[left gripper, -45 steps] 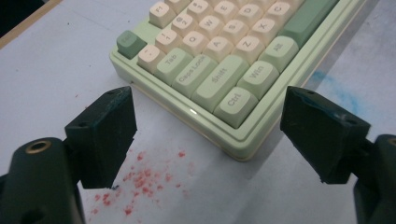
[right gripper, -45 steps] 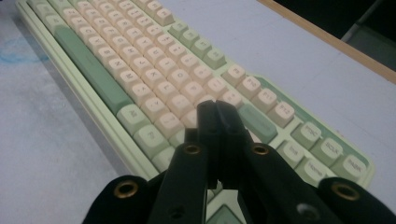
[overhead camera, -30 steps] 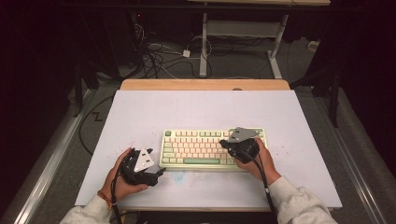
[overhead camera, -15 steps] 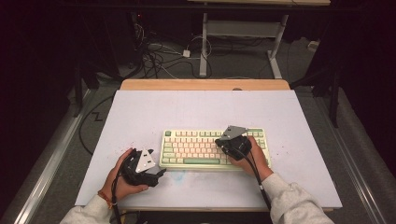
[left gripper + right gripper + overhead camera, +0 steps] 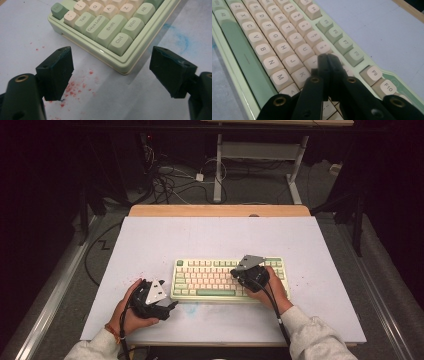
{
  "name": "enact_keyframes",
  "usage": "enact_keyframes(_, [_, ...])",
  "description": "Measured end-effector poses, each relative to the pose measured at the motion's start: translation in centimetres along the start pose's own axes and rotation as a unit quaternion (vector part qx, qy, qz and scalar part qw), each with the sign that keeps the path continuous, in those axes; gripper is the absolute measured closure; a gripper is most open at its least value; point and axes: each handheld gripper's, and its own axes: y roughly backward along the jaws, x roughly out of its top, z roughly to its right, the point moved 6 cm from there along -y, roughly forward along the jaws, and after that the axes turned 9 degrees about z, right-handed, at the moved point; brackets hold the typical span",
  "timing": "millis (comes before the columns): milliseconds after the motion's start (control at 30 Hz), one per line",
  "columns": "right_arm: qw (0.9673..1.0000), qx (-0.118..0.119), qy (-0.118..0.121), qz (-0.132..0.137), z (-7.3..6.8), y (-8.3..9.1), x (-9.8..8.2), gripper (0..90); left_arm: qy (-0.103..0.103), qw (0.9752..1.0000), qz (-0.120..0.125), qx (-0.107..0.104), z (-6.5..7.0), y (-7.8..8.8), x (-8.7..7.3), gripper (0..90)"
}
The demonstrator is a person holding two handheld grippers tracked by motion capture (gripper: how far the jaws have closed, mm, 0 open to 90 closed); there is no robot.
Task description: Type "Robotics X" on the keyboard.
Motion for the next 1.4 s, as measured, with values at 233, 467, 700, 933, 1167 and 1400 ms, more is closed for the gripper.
enact_keyframes(233, [0.9998,-0.004,-0.003,0.020,0.1,0.8,0.4,88.4,-0.002,1.0000,0.000,0.004,0.0,0.0,0.0,18.2])
enact_keyframes(467, [0.9991,-0.006,-0.006,0.041,0.1,1.9,0.9,82.8,-0.003,1.0000,-0.002,0.005,-0.1,0.0,0.0,18.2])
enact_keyframes(700, [0.9978,-0.015,-0.004,0.065,0.1,3.3,1.2,66.7,0.010,0.9999,0.011,0.006,-0.2,0.2,0.2,20.0])
enact_keyframes(933, [0.9946,-0.033,-0.011,0.098,0.5,5.3,1.4,48.0,0.007,1.0000,0.006,0.003,-0.1,0.2,0.1,20.0])
enact_keyframes(1167, [0.9912,-0.055,-0.010,0.120,0.6,7.1,0.6,31.8,0.011,0.9999,0.007,-0.006,0.2,0.2,0.2,20.1])
enact_keyframes(1400, [0.9890,-0.072,-0.013,0.128,0.7,8.5,-0.5,24.9,0.014,0.9998,0.007,-0.008,0.1,0.2,0.2,20.0])
